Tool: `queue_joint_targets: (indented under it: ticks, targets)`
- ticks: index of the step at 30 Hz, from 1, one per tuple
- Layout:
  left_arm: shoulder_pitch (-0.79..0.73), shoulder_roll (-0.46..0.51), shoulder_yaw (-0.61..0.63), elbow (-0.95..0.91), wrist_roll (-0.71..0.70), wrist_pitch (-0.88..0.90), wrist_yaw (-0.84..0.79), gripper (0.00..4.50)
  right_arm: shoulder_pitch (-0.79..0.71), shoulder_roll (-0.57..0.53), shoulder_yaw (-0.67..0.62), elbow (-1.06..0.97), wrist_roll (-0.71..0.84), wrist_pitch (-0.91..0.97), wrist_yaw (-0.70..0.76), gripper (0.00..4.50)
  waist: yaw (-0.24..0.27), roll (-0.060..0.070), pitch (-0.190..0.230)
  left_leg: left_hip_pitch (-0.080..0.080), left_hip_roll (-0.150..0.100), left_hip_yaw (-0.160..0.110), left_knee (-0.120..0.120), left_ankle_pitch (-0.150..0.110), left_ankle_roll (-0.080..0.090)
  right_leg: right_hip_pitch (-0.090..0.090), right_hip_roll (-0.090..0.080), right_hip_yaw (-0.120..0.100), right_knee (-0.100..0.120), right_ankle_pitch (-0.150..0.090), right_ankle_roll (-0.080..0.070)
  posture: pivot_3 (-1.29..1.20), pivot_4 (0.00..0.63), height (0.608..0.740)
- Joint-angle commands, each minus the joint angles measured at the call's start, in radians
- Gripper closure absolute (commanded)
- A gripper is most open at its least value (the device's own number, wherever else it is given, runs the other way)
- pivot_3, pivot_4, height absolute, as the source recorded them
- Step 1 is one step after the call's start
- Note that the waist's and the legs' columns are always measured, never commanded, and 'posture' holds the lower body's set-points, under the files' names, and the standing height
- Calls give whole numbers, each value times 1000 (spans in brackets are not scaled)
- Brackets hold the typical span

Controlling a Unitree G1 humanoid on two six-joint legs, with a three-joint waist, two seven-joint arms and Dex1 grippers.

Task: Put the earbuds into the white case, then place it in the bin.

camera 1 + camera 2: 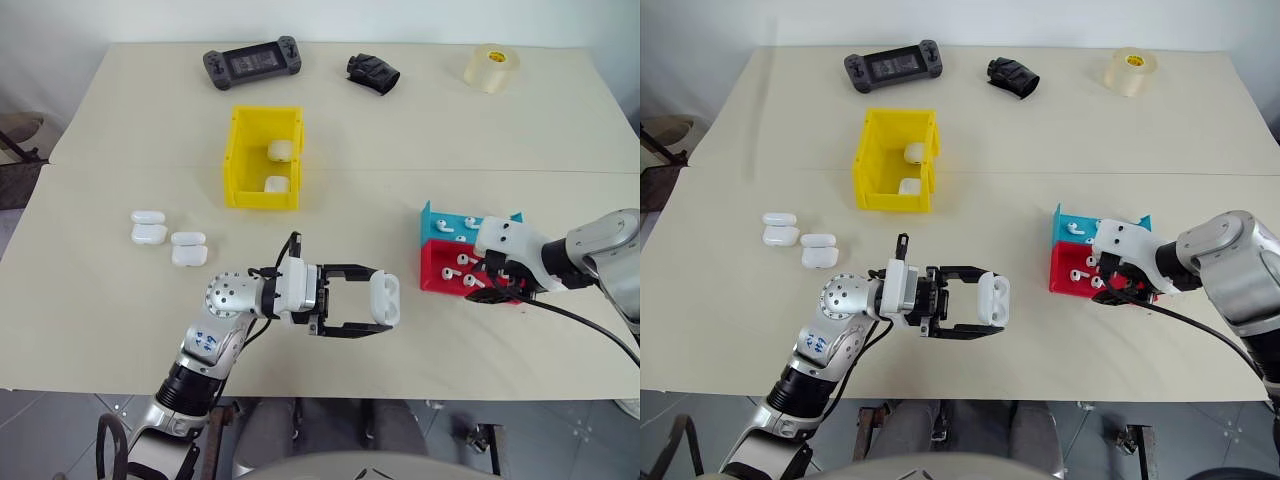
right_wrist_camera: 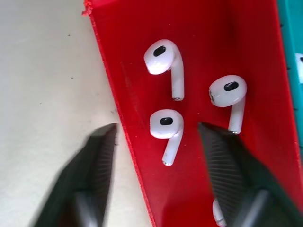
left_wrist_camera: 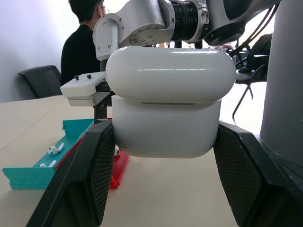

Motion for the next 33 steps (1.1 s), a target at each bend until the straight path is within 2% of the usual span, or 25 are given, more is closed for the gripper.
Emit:
queue_joint_targets:
  ticks: [1,2,12,15,19,27,30,33]
  targets:
    - [-9,-4,5,-18,-7,-21,-3,1733,-4,5,-10,-9,9,3,-6,3138,0,0,0,0,0,0,0,0,0,0,0,0,0,0,0,0,150,740]
    - [-8,-3,5,-19,-7,-21,-3,1733,-2,5,-10,-10,9,2,-8,3497,0,0,0,0,0,0,0,0,0,0,0,0,0,0,0,0,150,740]
    - [-9,-2,4,-23,-7,-20,-3,1733,8,11,-15,-17,18,6,-30,3497,0,0,0,0,0,0,0,0,0,0,0,0,0,0,0,0,150,740]
    - [-9,-2,4,-24,-7,-18,-2,1733,18,10,-20,-26,26,10,-36,3904,0,0,0,0,0,0,0,0,0,0,0,0,0,0,0,0,150,740]
    - [-13,-1,8,-17,-7,-21,-4,1733,42,1,-49,-49,52,17,-37,3907,0,0,0,0,0,0,0,0,0,0,0,0,0,0,0,0,150,740]
    - [-33,5,22,25,-12,-45,-37,1733,147,-27,-245,-143,210,80,-26,3907,2,0,0,-1,0,0,0,0,0,0,0,0,0,0,0,0,150,740]
    - [-46,5,39,49,-25,-44,-48,1733,211,36,-426,-168,313,78,-43,3907,2,0,0,-1,0,-1,0,0,0,0,0,-1,0,0,0,0,150,740]
    - [-55,7,51,60,-35,-35,-61,1733,274,118,-553,-206,404,-2,-41,3907,3,0,0,-1,0,-1,0,0,0,1,0,-2,0,0,0,0,150,740]
